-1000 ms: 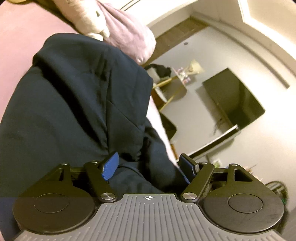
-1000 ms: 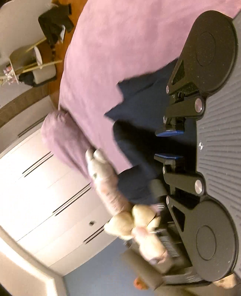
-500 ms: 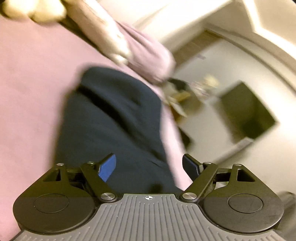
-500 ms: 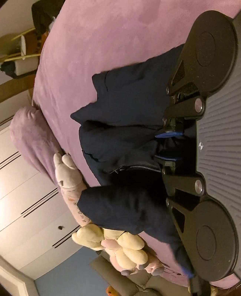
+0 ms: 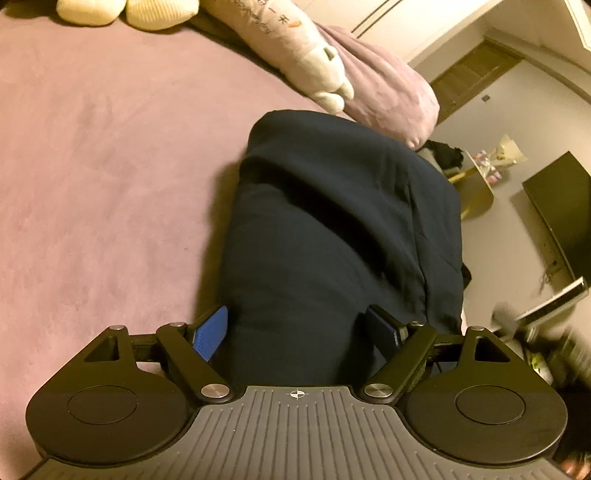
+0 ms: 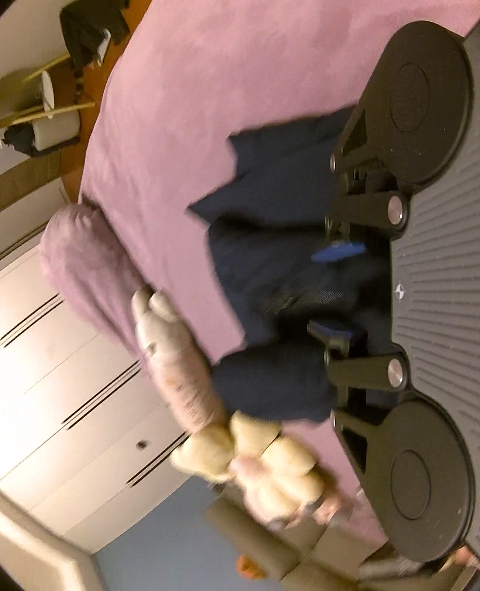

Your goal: Fold large clothes

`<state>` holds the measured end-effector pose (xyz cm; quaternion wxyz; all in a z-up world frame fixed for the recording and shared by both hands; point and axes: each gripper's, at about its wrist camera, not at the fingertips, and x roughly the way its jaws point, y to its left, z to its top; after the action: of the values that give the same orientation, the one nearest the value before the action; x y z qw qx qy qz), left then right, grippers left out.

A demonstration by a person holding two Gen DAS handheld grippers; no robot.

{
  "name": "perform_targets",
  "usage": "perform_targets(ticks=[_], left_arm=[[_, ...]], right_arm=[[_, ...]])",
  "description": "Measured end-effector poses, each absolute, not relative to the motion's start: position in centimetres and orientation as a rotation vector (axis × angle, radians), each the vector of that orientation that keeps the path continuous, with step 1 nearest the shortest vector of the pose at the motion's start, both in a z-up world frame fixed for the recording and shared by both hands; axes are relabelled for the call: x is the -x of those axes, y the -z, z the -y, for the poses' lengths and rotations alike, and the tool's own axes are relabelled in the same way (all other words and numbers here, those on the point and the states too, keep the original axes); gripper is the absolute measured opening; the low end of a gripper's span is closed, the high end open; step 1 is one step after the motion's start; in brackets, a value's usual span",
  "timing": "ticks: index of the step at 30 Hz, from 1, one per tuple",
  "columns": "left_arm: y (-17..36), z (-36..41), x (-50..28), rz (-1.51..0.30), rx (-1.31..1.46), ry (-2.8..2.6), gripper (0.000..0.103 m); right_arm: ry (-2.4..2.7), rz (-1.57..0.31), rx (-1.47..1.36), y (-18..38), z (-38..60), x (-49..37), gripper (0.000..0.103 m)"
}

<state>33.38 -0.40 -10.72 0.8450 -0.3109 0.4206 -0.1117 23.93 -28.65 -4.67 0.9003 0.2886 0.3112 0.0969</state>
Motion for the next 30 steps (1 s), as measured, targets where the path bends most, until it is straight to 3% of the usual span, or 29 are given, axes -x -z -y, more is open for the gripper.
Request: perform_targets(ticks=[2,9,10,12,13,16,21,25,27,30], left_arm=[[10.8,0.5,-33.4,-0.885,0.655,0.234,0.085],[10.6,-0.1,-32.1,-0.888,0.612,0.241,0.089],[10.6,-0.1,-32.1,-0.888,0.609,0.241,0.089],[10.4,-0.1,-31.8,-0.881,0.604,0.255,0.087],[10.1,0.1,-31.7,-0.874,0.590,0.262,0.086],[8.6,1.1,-30.8,-0.856,0.569,0.313,0.085],[7.0,4.3,-29.4,-0.813,0.570,0.454,0.086],[8.5,7.3,-29.7,-0.811,0.455,0.435,0.087],[9.0,7.6,-29.6,-0.796,0.423,0.413,0.089],[9.1,7.4,-29.3,-0.789,0.397,0.408,0.090]], right_arm=[[-0.231,-0.675,-0.583,3.6,27.1,-25.8,0.064],[-0.251,-0.848,-0.465,4.4,21.7,-33.4,0.063],[-0.253,-0.860,-0.464,4.9,21.5,-33.8,0.058],[-0.243,-0.843,-0.418,5.6,21.1,-33.9,0.028],[-0.222,-0.832,-0.380,5.8,20.9,-33.6,0.020],[-0.184,-0.740,-0.289,4.8,20.9,-31.2,0.013],[-0.067,-0.577,-0.231,2.0,24.0,-25.1,0.012],[0.034,-0.661,-0.205,6.1,26.9,-25.4,0.015],[0.024,-0.679,-0.222,8.0,27.7,-26.2,0.019],[0.040,-0.670,-0.256,5.9,27.6,-26.1,0.031]])
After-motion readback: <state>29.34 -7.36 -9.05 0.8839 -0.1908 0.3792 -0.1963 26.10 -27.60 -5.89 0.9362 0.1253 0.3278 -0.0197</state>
